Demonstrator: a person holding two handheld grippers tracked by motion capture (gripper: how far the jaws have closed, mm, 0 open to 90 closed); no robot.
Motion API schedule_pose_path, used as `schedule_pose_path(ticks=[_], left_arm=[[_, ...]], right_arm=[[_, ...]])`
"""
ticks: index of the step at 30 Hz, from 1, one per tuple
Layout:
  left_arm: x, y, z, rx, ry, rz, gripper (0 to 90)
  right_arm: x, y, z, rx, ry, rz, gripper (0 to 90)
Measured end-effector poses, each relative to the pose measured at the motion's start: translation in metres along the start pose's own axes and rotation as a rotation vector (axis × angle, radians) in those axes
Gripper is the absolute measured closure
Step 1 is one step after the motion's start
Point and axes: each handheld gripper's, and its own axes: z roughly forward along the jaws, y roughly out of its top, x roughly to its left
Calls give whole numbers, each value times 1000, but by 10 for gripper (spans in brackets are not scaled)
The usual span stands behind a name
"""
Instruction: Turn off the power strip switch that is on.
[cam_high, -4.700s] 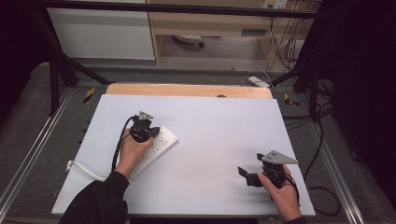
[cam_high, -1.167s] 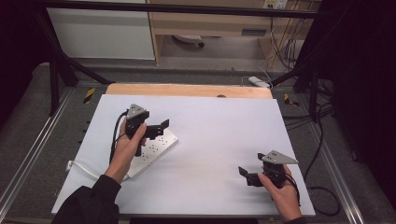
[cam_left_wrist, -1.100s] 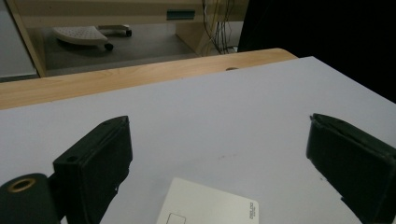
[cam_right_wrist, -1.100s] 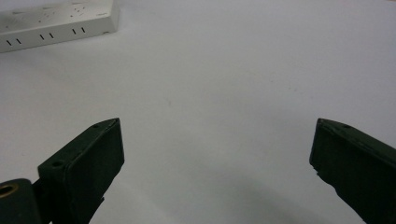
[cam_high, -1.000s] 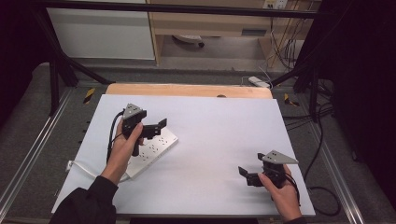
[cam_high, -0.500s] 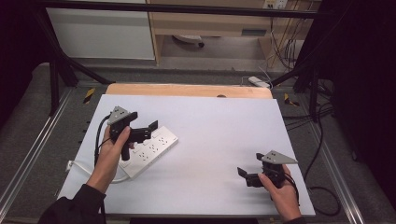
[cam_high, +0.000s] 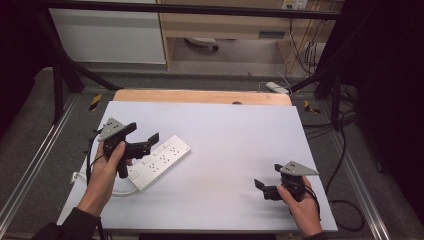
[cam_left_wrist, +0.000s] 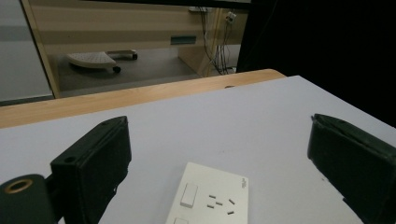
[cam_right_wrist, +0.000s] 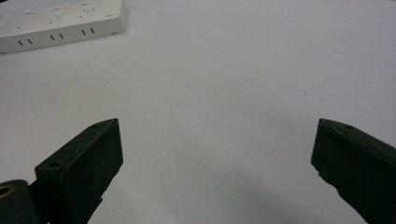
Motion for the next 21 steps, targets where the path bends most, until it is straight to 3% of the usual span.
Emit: schedule_pose_path(ticks=[9, 21], left_arm=[[-1, -3, -23, -20, -4, 0, 59], [2, -30, -53, -28, 3, -25, 59]], right_arm=[[0, 0, 0, 0, 2, 0, 26], [0, 0, 1, 4, 0, -6, 25]])
